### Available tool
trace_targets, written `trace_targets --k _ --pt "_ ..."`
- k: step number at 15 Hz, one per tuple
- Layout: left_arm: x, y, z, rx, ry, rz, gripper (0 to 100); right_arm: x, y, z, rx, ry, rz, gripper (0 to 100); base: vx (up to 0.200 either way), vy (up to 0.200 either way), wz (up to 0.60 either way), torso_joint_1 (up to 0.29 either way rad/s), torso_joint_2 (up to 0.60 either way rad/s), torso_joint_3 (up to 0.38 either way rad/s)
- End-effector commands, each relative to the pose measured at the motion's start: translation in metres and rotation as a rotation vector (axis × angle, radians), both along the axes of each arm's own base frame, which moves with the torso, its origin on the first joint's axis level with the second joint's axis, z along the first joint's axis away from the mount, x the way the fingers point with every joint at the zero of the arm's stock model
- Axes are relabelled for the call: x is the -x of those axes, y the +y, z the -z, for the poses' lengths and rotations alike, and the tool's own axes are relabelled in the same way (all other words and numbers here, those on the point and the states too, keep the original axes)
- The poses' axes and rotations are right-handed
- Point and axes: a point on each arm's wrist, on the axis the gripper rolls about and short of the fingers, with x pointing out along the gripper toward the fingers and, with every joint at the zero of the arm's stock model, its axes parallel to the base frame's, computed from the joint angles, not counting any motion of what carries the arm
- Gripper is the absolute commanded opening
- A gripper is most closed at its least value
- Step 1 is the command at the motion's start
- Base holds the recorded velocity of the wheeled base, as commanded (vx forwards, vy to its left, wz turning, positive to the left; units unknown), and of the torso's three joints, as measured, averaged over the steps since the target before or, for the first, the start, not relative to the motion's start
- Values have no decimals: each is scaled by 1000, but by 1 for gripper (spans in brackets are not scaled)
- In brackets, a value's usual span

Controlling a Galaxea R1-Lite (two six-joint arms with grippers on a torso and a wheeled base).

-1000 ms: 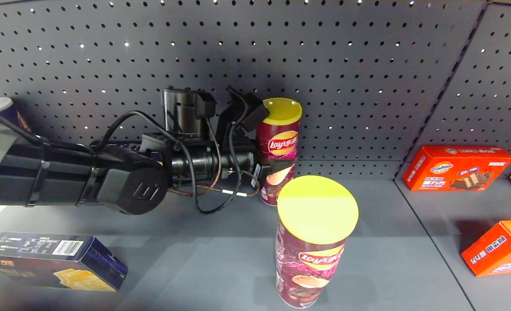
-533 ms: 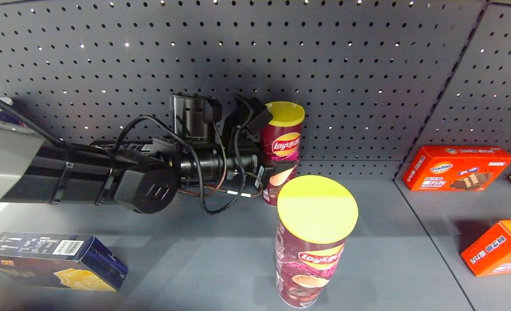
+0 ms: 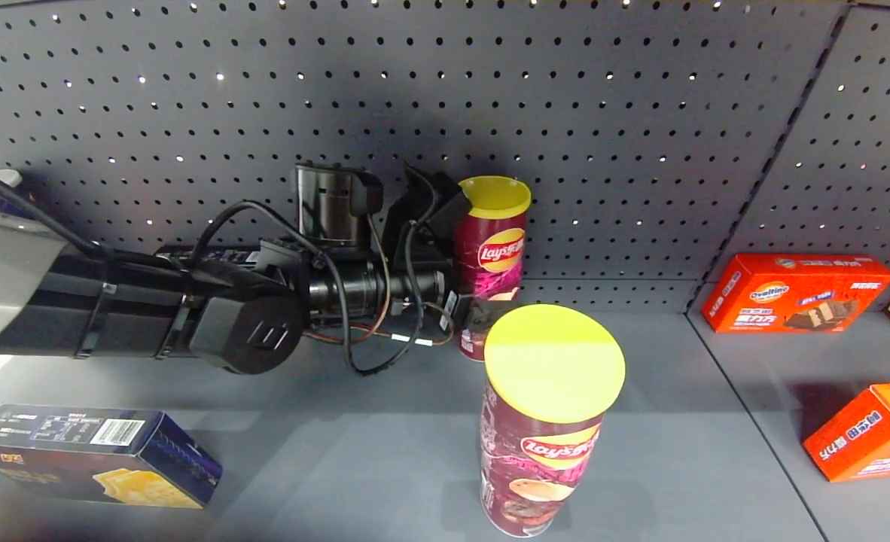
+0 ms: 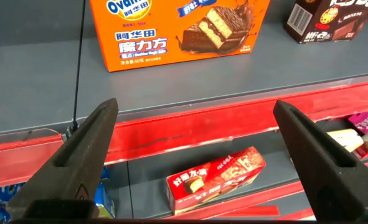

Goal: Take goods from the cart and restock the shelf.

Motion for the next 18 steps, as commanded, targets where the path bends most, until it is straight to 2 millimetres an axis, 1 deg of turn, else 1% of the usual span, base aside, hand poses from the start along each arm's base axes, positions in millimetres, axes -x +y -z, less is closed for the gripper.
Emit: trace_targets --k 1,3,4,6,7,8,9,10,12,13,14,15,16,17,18 --pt "20 12 -27 34 -54 1 100 0 0 0 1 0 0 100 0 0 0 0 0 0" --pt "40 24 -40 46 -74 1 100 0 0 0 1 0 0 100 0 0 0 0 0 0" --pt "49 29 -43 47 -77 -2 100 0 0 0 1 0 0 100 0 0 0 0 0 0" --pt "80 49 -59 68 -106 -10 100 0 0 0 1 0 0 100 0 0 0 0 0 0" --pt "97 61 -71 89 -131 -23 100 0 0 0 1 0 0 100 0 0 0 0 0 0" --pt "109 74 -80 104 -151 -53 100 0 0 0 1 0 0 100 0 0 0 0 0 0" --pt "129 89 -87 108 -159 -76 100 0 0 0 1 0 0 100 0 0 0 0 0 0" --pt "156 107 -92 116 -161 -101 100 0 0 0 1 0 0 100 0 0 0 0 0 0" --pt "200 135 -96 156 -188 -175 100 0 0 0 1 0 0 100 0 0 0 0 0 0" --pt "217 144 -94 167 -211 -203 100 0 0 0 1 0 0 100 0 0 0 0 0 0" --pt "245 159 -85 186 -247 -259 100 0 0 0 1 0 0 100 0 0 0 0 0 0" --pt "271 172 -69 200 -272 -301 100 0 0 0 1 0 0 100 0 0 0 0 0 0" --pt "288 181 -53 196 -278 -329 100 0 0 0 1 0 0 100 0 0 0 0 0 0" --pt "303 189 -41 194 -284 -346 100 0 0 0 1 0 0 100 0 0 0 0 0 0" --pt "322 198 -26 182 -281 -353 100 0 0 0 1 0 0 100 0 0 0 0 0 0"
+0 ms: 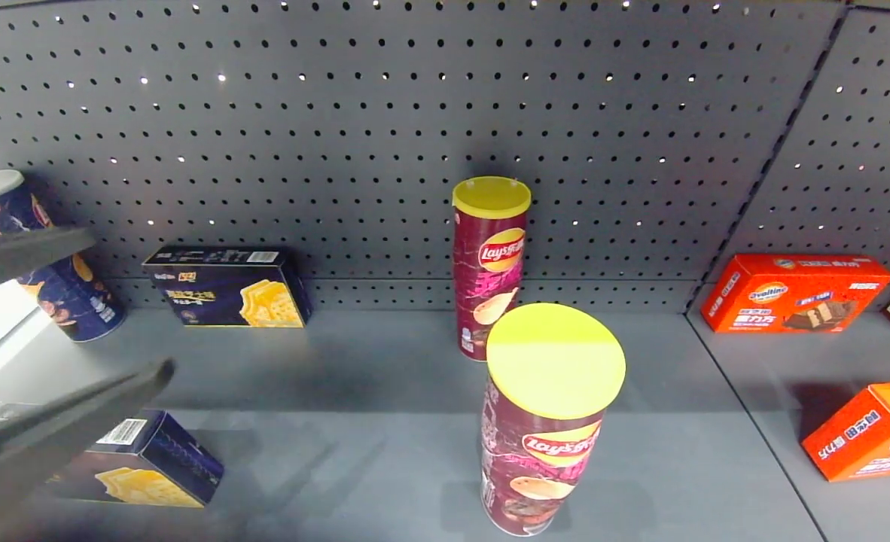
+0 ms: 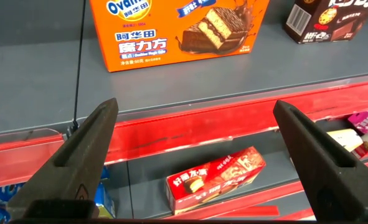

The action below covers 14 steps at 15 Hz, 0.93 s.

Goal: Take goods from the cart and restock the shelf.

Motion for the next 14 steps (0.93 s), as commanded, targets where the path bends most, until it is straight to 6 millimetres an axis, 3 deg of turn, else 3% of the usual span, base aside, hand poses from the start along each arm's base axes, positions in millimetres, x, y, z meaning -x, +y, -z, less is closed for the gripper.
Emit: trace_targets --k 1,3,5,6,9,14 --pt "77 40 49 23 -54 -87 100 0 0 0 1 0 0 100 0 0 0 0 0 0" --pt "120 63 86 22 -35 -249 100 0 0 0 1 0 0 100 0 0 0 0 0 0" --pt "136 70 116 17 -27 -260 100 0 0 0 1 0 0 100 0 0 0 0 0 0" --pt "133 69 141 -21 25 -263 100 0 0 0 1 0 0 100 0 0 0 0 0 0" --pt "112 58 187 -82 147 -279 100 0 0 0 1 0 0 100 0 0 0 0 0 0" --pt "98 48 185 -59 238 -496 100 0 0 0 1 0 0 100 0 0 0 0 0 0"
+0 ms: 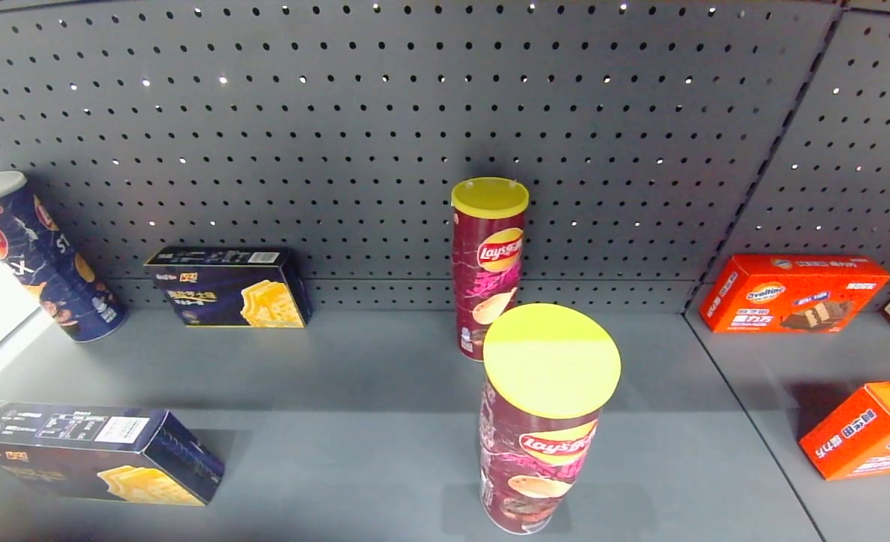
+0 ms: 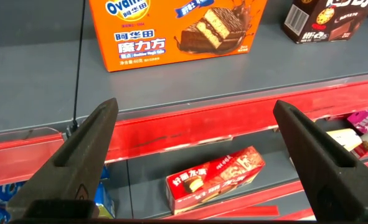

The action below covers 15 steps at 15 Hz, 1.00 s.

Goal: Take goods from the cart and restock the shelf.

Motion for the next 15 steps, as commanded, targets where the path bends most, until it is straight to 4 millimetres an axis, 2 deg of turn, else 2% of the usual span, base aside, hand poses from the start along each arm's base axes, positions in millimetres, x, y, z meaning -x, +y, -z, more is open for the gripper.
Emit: trace_targets --k 1,2,4,5,7,15 --pt "-13 -6 5 -14 73 -136 100 0 0 0 1 0 -1 100 0 0 0 0 0 0" --pt "-14 -7 5 -4 48 -187 100 0 0 0 1 0 -1 100 0 0 0 0 0 0" --pt "-1 -7 9 75 -123 -271 100 0 0 0 1 0 -1 100 0 0 0 0 0 0" --pt "-4 -7 9 139 -118 -274 100 0 0 0 -1 0 -1 100 0 0 0 0 0 0" --pt "-5 -7 16 131 -88 -268 100 0 0 0 -1 0 -1 100 0 0 0 0 0 0" --pt "-5 -6 16 187 -84 -312 100 0 0 0 -1 0 -1 100 0 0 0 0 0 0"
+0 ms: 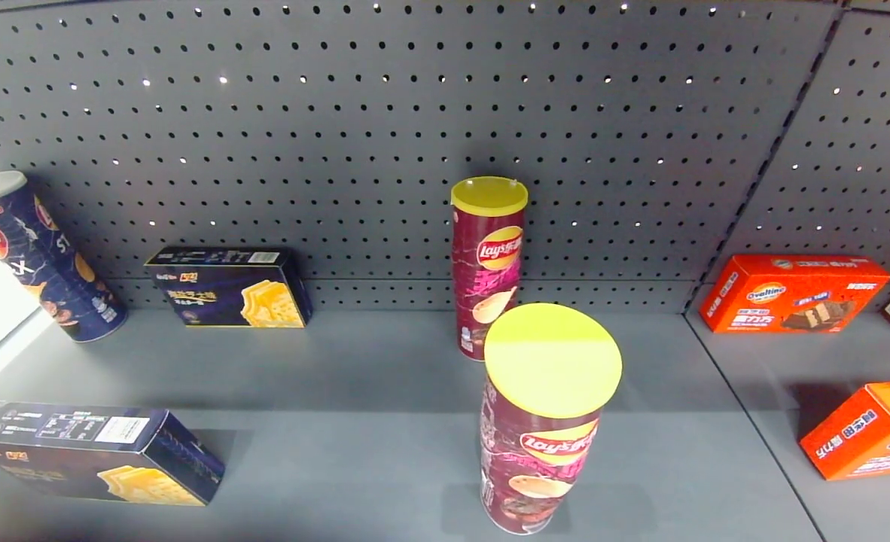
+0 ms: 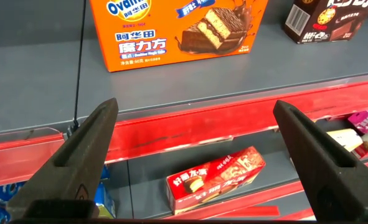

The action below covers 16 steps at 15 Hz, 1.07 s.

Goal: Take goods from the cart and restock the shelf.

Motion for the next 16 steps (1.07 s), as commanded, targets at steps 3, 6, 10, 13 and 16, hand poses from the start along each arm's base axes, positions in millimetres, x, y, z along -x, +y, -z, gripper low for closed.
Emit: trace_targets --k 3,6,10,13,16 --pt "0 0 0 -6 5 -11 100 0 0 0 0 0 0 100 0 0 0 0 0 0" --pt "0 0 0 20 4 -17 100 0 0 0 0 0 0 100 0 0 0 0 0 0" --pt "0 0 0 19 4 -16 100 0 0 0 2 1 0 100 0 0 0 0 0 0" --pt "0 0 0 17 4 -14 100 0 0 0 2 1 0 100 0 0 0 0 0 0" --pt "0 0 0 8 4 -5 100 0 0 0 3 -2 34 100 0 0 0 0 0 0"
